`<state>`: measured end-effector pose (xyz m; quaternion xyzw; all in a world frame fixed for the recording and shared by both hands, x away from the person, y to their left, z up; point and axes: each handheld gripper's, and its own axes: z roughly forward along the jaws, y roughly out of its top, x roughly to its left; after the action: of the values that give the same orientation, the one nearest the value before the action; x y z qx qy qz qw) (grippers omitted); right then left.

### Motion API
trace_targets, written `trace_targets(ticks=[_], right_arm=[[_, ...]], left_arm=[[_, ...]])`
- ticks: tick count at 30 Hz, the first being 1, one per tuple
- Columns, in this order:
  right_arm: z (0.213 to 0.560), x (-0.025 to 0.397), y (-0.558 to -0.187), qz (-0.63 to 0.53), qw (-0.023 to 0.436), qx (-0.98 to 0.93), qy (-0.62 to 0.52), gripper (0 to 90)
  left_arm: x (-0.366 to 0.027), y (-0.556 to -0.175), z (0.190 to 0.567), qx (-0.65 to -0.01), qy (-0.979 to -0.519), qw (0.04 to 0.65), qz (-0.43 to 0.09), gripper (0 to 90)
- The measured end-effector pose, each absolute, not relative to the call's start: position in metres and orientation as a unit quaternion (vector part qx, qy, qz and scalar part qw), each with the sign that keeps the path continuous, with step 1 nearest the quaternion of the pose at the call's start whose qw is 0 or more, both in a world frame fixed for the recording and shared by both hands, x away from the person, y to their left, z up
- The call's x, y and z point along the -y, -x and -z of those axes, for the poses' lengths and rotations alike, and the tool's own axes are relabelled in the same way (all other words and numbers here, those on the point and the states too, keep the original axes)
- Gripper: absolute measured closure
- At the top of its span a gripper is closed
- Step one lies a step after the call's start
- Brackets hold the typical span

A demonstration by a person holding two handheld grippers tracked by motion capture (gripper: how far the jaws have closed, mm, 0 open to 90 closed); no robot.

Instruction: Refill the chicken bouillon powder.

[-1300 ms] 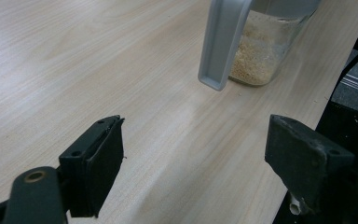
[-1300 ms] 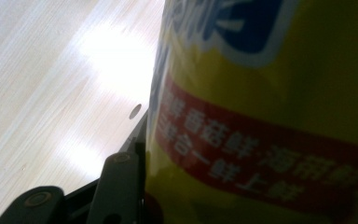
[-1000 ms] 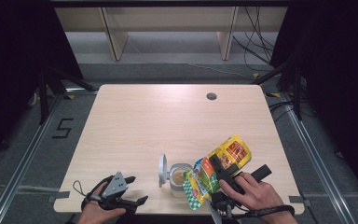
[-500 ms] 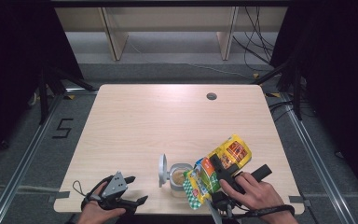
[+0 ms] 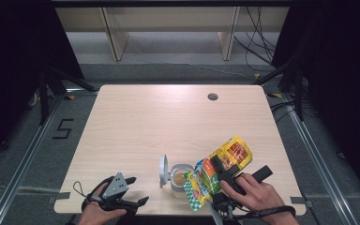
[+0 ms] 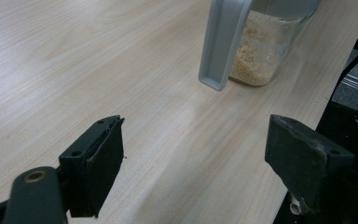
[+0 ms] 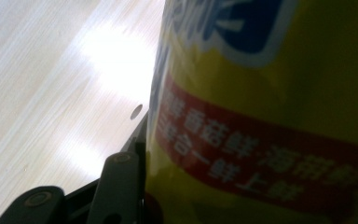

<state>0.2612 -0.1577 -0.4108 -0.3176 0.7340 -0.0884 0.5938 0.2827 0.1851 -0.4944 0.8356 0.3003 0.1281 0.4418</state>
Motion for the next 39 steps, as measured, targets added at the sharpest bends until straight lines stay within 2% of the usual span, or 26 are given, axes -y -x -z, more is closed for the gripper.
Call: trace_targets(ticks=[5, 10, 39], right_arm=[[0.4094, 0.1582, -0.2617, 0.095, 0.597, -0.731, 0.316, 59.0], [0.4124, 0.1571, -0.2616, 0.088, 0.592, -0.735, 0.319, 59.0], [0.4143, 0.158, -0.2634, 0.083, 0.593, -0.736, 0.316, 60.1]], left_arm=[[-0.186, -0.2841, 0.4938, -0.287, -0.84, 0.44, -0.137, 18.9], [-0.1851, -0.2825, 0.4943, -0.301, -0.835, 0.443, -0.128, 18.9], [-0.1858, -0.2845, 0.4954, -0.297, -0.841, 0.432, -0.133, 18.9]])
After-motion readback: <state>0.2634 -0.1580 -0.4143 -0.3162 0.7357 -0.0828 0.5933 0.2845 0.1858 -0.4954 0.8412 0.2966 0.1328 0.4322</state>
